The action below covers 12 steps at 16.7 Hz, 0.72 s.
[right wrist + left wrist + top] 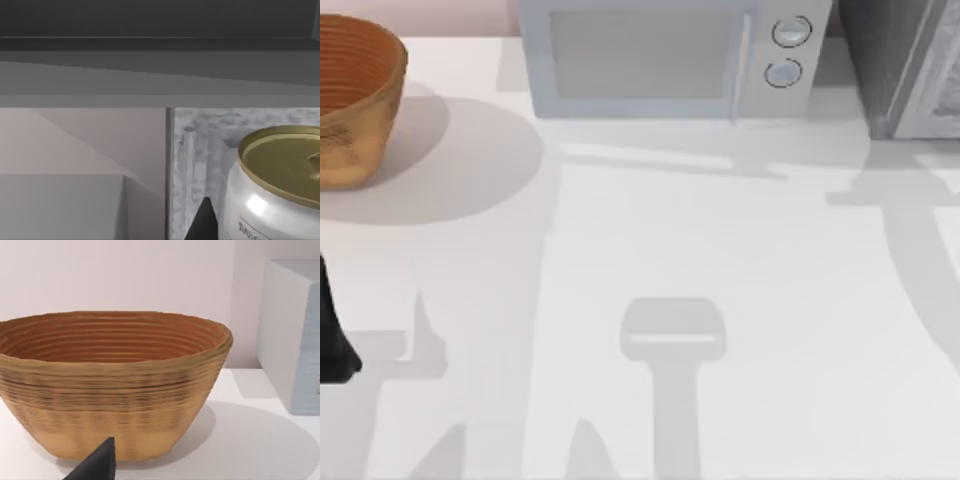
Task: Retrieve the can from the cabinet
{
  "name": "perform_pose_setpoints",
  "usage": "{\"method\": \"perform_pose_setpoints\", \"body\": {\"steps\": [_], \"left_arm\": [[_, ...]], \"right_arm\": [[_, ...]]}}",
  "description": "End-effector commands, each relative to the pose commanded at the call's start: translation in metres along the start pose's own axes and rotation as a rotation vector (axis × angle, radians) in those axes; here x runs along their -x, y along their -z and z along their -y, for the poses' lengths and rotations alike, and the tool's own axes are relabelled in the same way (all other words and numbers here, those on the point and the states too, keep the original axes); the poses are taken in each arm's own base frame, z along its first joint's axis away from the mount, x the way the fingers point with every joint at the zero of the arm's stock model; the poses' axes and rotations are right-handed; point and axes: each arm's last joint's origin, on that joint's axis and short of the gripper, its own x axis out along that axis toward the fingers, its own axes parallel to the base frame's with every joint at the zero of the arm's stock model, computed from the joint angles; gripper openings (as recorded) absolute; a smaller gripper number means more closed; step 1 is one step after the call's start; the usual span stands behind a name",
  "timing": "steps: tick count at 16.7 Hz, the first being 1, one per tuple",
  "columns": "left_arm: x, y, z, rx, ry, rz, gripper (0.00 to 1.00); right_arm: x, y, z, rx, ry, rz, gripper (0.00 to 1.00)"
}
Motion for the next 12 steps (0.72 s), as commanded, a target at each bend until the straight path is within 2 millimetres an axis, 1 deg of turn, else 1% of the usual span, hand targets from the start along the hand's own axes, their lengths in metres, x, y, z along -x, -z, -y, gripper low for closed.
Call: {"method": "perform_pose_setpoints", "body": {"steps": [2, 4, 6, 8, 10, 12], "left_arm": [[0.0, 0.0, 0.0, 0.0, 0.0, 0.0, 1.0], [0.0, 0.0, 0.0, 0.0, 0.0, 0.0, 1.0], [0.0, 0.0, 0.0, 0.0, 0.0, 0.0, 1.0], [0.0, 0.0, 0.0, 0.0, 0.0, 0.0, 1.0], [0.0, 0.0, 0.0, 0.0, 0.0, 0.0, 1.0], [0.0, 0.0, 0.0, 0.0, 0.0, 0.0, 1.0]], "right_arm": [[0.015, 0.047, 0.012, 0.006, 0.001, -0.028, 0.0], [0.028, 0.099, 0.022, 0.009, 0.001, -0.055, 0.0], [0.04, 0.152, 0.029, 0.009, -0.001, -0.073, 0.0], [0.049, 0.2, 0.035, 0.006, -0.004, -0.074, 0.0], [0.055, 0.239, 0.039, 0.001, -0.007, -0.057, 0.0], [0.058, 0.267, 0.042, -0.001, -0.011, -0.028, 0.0]]}}
